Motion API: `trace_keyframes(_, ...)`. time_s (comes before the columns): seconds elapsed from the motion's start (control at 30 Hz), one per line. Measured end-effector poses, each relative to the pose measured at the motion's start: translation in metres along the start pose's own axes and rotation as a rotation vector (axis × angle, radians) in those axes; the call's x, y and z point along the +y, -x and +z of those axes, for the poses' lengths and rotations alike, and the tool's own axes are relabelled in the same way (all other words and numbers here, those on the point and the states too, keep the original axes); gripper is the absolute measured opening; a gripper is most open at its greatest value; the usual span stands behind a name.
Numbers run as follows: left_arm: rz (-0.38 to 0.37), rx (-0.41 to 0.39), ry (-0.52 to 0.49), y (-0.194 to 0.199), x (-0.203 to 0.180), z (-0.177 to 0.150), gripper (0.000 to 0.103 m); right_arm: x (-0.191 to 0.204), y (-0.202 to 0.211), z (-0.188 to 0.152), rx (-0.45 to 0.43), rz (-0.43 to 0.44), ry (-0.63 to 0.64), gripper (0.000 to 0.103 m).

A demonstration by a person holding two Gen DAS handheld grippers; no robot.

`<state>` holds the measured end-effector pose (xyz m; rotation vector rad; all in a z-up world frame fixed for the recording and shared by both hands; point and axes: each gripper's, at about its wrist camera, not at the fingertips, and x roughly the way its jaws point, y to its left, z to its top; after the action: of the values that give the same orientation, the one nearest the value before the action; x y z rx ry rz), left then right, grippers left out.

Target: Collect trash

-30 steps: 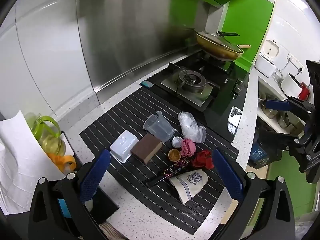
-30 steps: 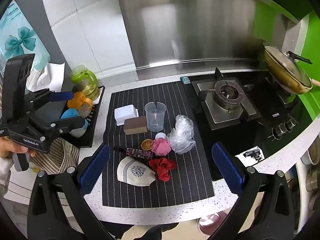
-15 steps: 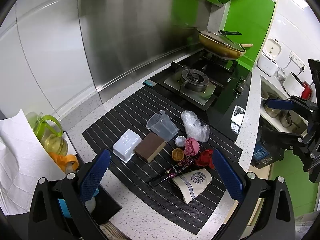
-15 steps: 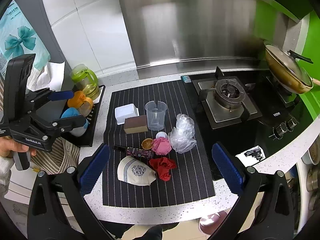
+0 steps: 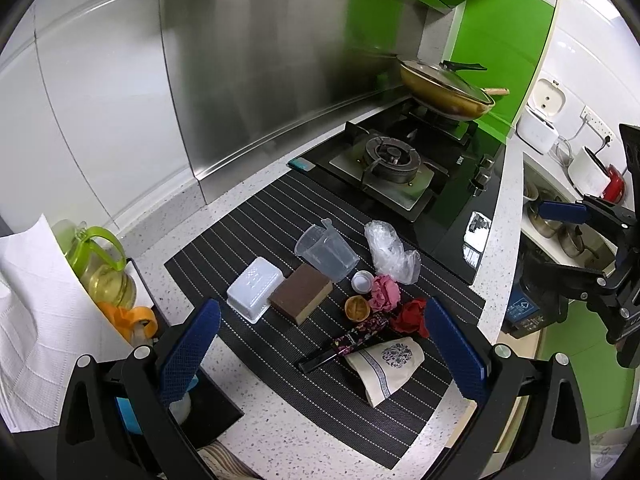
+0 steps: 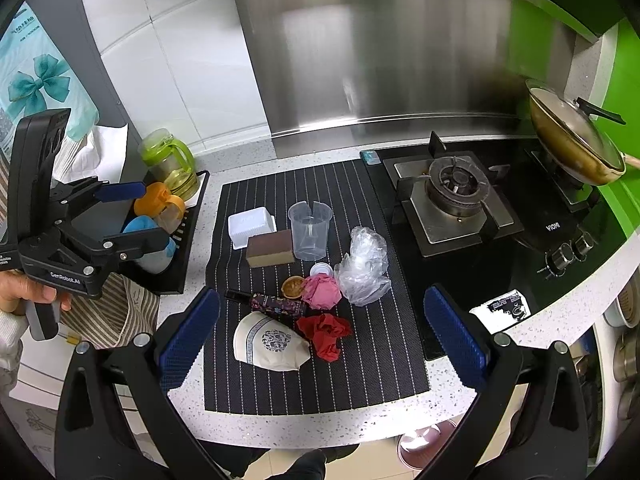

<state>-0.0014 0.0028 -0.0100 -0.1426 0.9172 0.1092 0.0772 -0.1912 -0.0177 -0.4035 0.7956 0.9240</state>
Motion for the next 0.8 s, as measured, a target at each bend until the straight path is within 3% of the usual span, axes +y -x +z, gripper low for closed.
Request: trace_keyframes(0.8,-0.004,0.009,0.004,-0.0022,0.002,0.0003,0.098,0.0,-0.0023,-0.0025,0.008,0.007,-0.008,0.1)
